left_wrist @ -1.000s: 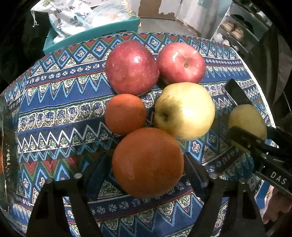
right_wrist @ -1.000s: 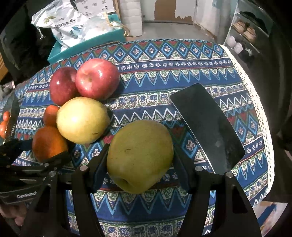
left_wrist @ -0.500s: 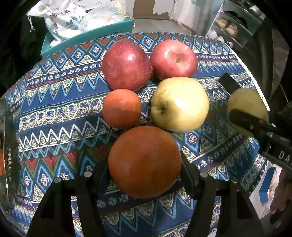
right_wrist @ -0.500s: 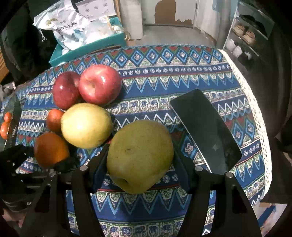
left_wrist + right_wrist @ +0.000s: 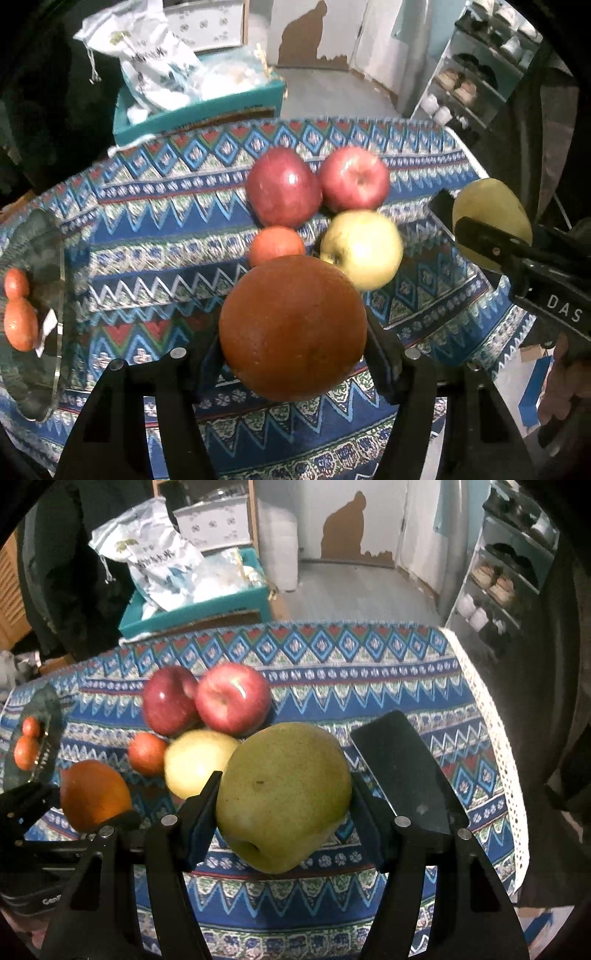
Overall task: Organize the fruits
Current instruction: 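Lift the pear with the right tool while the left tool lifts the orange, then carry the pear with the right tool while the left tool carries the orange over the plate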
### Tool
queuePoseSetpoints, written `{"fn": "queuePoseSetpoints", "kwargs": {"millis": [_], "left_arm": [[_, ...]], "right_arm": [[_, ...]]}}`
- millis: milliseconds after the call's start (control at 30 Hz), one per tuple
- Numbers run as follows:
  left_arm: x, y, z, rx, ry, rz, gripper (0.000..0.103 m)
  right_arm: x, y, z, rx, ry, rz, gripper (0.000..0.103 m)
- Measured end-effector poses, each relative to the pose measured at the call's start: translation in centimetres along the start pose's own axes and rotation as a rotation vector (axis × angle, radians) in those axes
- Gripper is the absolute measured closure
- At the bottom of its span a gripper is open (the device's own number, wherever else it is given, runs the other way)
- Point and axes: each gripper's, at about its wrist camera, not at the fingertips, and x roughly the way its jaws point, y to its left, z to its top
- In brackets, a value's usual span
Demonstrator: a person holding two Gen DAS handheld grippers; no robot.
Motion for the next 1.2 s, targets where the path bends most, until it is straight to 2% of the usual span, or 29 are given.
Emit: {"fn": "queuePoseSetpoints", "kwargs": {"millis": [833, 1200], "left_arm": [[-11.7, 1.8, 2.5, -0.03, -0.273, 0.012, 0.035], [-14.8, 3.9, 2.5, -0.06, -0.336, 0.03, 0.035]], "right_arm": [[-9.2, 5.0, 4.1, -0.058, -0.234, 0.074, 0.037], [-10.9, 8.1, 5.2, -0.099, -0.271, 0.118, 0.037]]}}
